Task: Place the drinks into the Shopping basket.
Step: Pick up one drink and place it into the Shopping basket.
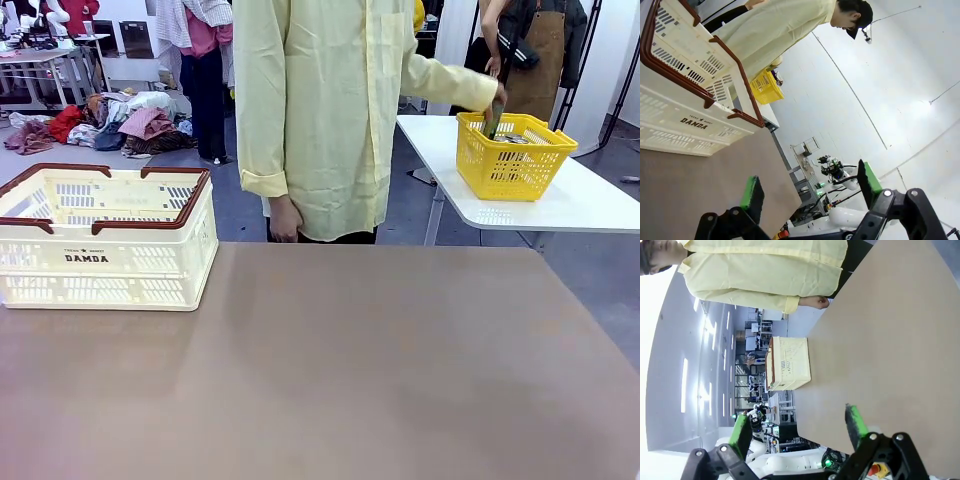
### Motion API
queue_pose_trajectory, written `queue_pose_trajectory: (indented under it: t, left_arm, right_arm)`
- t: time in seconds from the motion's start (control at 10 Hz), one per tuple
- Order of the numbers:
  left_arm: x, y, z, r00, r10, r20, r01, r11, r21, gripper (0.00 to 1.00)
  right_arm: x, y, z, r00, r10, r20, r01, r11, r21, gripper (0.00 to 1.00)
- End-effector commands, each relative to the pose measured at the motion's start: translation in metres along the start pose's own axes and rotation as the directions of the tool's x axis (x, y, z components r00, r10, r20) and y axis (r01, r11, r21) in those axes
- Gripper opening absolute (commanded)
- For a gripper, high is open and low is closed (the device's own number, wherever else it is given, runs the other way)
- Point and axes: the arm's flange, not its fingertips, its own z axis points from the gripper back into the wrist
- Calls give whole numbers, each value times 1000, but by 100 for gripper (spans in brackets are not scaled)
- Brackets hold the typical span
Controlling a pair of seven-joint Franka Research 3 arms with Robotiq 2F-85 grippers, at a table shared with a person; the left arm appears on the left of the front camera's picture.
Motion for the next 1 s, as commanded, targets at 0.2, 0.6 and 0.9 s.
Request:
queue_pose_trajectory:
  t: [0.2, 0.6, 0.9]
  left_arm:
    - [2, -3, 1, 1000, 7, 8, -7, 1000, -18, 100]
    - [2, -3, 1, 1000, 7, 8, -7, 1000, -18, 100]
    - [2, -3, 1, 1000, 7, 8, -7, 1000, -18, 100]
  right_arm:
    - [2, 0, 1, 1000, 10, 1, -10, 1000, 13, 100]
    - [2, 0, 1, 1000, 10, 1, -10, 1000, 13, 100]
    - [2, 0, 1, 1000, 10, 1, -10, 1000, 13, 100]
